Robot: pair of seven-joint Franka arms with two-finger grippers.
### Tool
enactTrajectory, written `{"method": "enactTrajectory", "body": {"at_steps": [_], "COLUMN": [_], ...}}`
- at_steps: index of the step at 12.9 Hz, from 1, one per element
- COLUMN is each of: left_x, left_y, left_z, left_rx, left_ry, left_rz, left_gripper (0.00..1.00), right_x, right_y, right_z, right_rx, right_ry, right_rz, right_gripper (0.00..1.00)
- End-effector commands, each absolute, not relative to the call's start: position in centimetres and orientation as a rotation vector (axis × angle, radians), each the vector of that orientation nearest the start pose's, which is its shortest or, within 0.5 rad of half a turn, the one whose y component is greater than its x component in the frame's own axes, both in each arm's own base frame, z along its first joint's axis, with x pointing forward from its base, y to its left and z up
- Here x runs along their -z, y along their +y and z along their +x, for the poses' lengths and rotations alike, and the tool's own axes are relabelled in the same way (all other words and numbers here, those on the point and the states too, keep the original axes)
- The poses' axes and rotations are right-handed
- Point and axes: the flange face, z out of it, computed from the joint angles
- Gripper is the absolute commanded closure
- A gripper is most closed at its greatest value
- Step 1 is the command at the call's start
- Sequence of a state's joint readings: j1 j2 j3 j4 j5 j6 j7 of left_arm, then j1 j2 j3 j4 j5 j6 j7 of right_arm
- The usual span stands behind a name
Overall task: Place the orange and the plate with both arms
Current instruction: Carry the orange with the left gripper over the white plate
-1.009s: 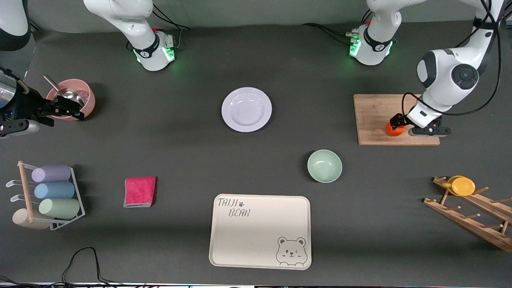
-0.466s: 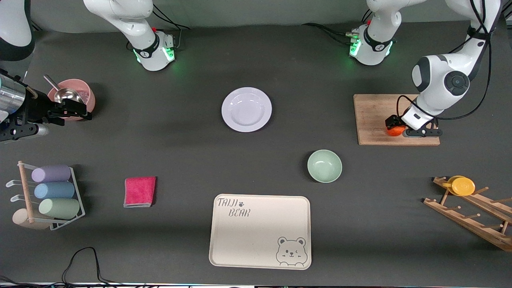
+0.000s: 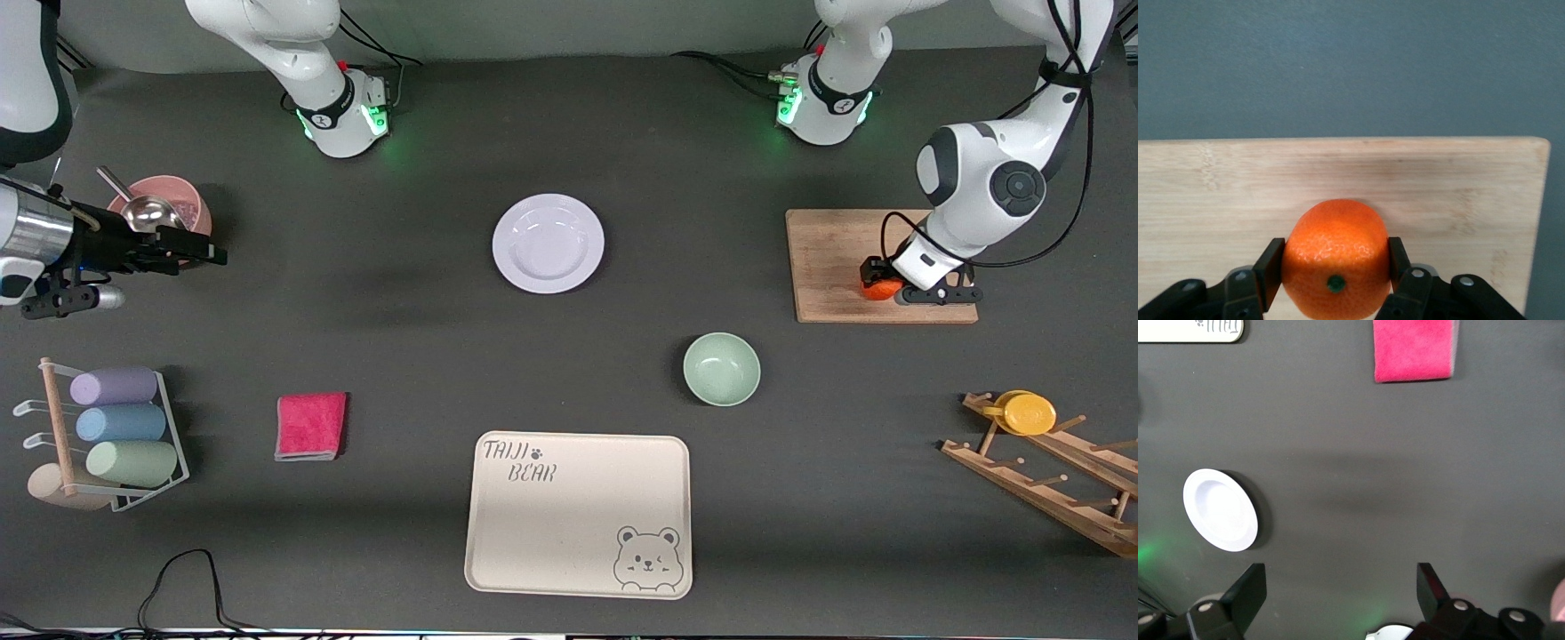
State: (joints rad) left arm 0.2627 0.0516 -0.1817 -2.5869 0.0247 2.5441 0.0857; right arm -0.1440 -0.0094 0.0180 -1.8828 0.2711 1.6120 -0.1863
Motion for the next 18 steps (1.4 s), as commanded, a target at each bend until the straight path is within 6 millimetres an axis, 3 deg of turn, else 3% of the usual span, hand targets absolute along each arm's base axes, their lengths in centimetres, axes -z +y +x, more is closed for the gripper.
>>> {"method": "enactTrajectory", "body": {"at_steps": [1,3,5,8,9,11,13,15,18], "left_x": [-31.1,-37.8,-42.6,-46.1,-46.6,-45.6,-42.9,-41.0,-41.5], "left_y": [-0.5,-6.6,-14.8,-27.3,-31.2,-38.8,-42.1,-42.9,-43.5], "left_z": [45.9,46.9,45.9,42.3,40.7,36.4,33.5,31.9,31.4], "left_rx": [-0.177,-0.183,-0.214,-0.157,-0.132,-0.017,0.038,0.061,0.058], "left_ry": [0.126,0.125,0.085,-0.096,-0.175,-0.297,-0.333,-0.282,-0.220], "left_rz": [-3.111,-3.096,-3.163,-3.220,-3.242,-3.301,-3.343,-3.351,-3.331], "left_gripper": [1.00,1.00,1.00,1.00,1.00,1.00,1.00,1.00,1.00], "right_x": [-46.6,-44.9,-43.7,-41.0,-40.0,-38.5,-35.7,-32.5,-29.3], "right_y": [-3.1,-2.6,-0.4,0.2,1.0,2.5,2.9,2.9,3.0], "right_z": [52.1,51.7,51.6,51.3,51.2,51.5,51.9,51.5,51.7], "right_rx": [-0.299,-0.289,-0.278,-0.263,-0.268,-0.275,-0.280,-0.273,-0.288], "right_ry": [-0.002,0.028,0.012,0.089,0.098,0.070,0.038,0.035,0.060], "right_rz": [-2.757,-2.716,-2.698,-2.612,-2.585,-2.536,-2.437,-2.326,-2.251], "right_gripper": [0.00,0.00,0.00,0.00,0.00,0.00,0.00,0.00,0.00]}}
